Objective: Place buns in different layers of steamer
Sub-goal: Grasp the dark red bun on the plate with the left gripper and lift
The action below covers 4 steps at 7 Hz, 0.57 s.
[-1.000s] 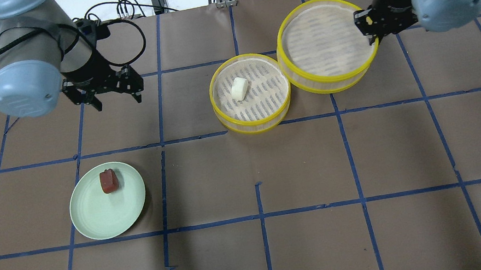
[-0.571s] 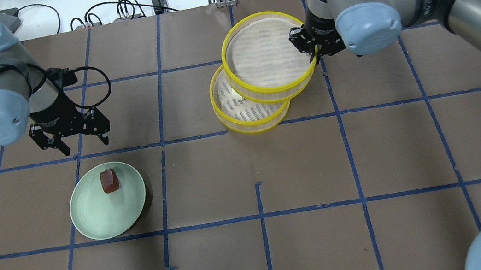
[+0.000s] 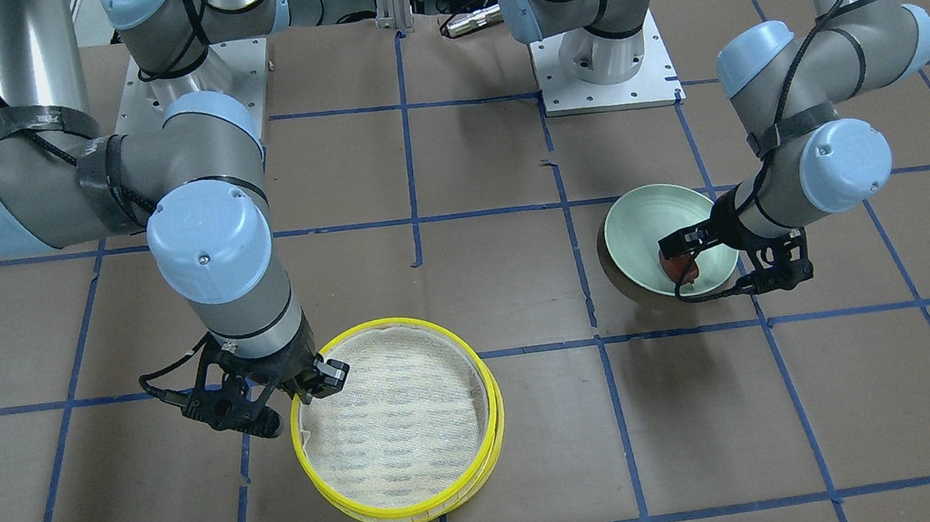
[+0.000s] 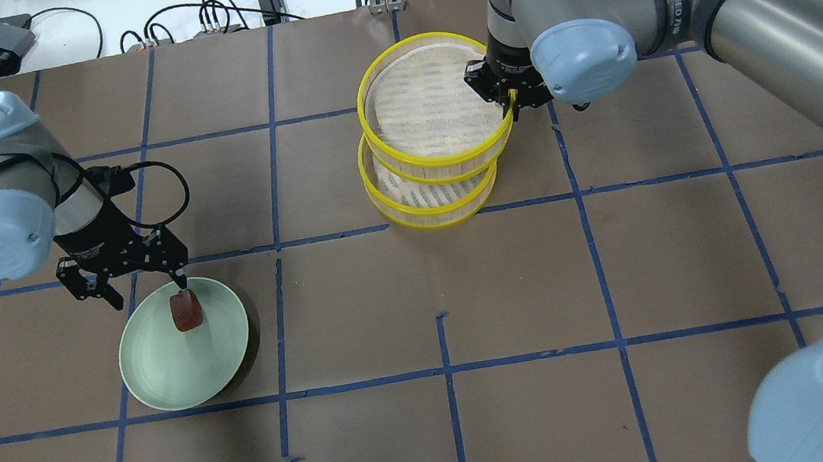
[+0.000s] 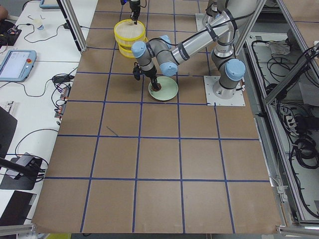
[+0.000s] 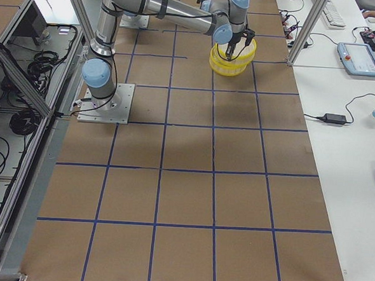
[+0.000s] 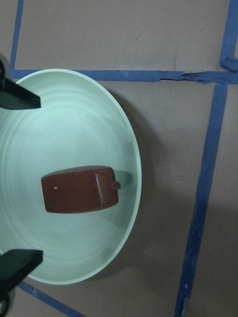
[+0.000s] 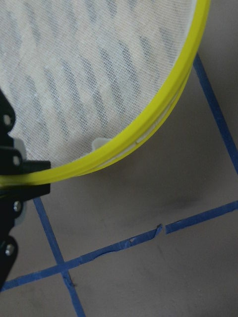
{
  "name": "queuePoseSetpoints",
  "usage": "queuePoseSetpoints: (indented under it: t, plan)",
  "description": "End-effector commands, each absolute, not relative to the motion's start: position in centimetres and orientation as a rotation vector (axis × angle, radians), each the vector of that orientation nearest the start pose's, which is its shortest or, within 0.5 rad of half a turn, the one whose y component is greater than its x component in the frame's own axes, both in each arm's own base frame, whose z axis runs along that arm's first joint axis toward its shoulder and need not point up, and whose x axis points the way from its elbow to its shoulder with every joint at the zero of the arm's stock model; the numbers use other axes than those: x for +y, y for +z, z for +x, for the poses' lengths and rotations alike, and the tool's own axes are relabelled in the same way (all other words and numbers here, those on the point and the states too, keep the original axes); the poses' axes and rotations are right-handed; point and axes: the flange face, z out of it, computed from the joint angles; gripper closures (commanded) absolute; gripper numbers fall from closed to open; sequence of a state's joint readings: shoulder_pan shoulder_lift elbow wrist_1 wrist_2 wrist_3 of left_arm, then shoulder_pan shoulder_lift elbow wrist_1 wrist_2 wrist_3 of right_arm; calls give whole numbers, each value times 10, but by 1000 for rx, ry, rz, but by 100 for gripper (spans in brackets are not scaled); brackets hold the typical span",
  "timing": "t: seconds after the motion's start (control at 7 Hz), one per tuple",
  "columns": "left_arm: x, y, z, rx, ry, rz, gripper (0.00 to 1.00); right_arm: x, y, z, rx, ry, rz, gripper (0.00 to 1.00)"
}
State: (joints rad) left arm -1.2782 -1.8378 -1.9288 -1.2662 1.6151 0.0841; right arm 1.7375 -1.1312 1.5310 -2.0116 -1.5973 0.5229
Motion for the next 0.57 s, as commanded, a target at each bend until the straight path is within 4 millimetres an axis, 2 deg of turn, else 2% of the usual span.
queuePoseSetpoints:
  t: [0.0, 0.29, 0.43]
  plan:
    - [-510, 198, 18, 3094, 554, -369, 5, -611, 292, 250, 3103, -63, 571, 86]
    - [-508, 190, 17, 3094, 559, -372, 15, -612, 284, 251, 3109, -58, 538, 86]
    - [-508, 190, 17, 3096, 557, -375, 55, -612, 284, 251, 3112, -58, 528, 86]
